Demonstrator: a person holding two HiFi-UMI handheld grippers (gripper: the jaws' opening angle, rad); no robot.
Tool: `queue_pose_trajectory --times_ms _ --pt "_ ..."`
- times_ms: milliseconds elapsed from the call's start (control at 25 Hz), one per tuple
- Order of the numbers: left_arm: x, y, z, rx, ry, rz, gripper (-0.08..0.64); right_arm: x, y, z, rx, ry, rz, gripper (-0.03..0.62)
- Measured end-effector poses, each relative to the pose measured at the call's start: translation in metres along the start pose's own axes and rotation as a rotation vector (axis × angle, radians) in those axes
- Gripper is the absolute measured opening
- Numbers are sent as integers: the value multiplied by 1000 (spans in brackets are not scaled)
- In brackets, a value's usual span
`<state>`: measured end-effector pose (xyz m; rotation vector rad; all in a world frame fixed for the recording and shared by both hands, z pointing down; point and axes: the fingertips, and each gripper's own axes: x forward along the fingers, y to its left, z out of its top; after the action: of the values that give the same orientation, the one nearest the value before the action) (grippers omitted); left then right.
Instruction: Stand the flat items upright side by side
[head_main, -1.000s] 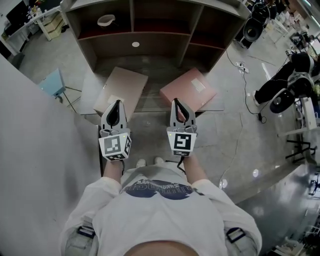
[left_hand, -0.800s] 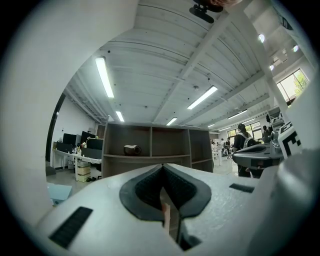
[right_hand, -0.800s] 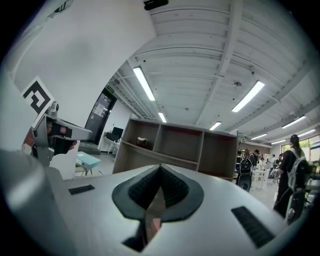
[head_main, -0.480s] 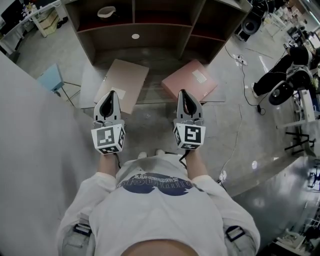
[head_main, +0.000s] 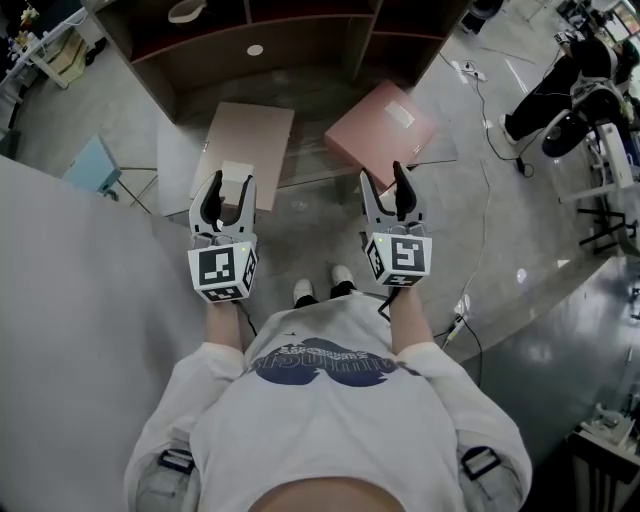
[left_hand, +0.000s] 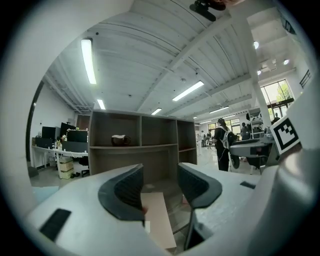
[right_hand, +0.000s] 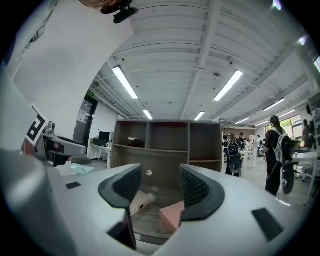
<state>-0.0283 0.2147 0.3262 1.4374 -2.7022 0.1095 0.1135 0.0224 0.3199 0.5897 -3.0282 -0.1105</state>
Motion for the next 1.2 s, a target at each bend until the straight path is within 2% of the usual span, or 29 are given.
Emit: queue_pose_trajectory --times_ms 200,440,720,960,1200 --pt "7 -7 -10 5 22 -41 196 -2 -10 -4 5 9 -33 241" --pt "25 -13 -18 2 36 -33 198 7 -30 -15 7 20 -43 249" --pt "65 -19 -27 21 84 4 198 49 -59 -33 29 23 7 253" --pt "120 -27 -13 32 99 50 198 98 -97 -34 28 22 64 255" --pt "176 -53 -6 50 117 53 198 136 -145 -38 44 30 87 255"
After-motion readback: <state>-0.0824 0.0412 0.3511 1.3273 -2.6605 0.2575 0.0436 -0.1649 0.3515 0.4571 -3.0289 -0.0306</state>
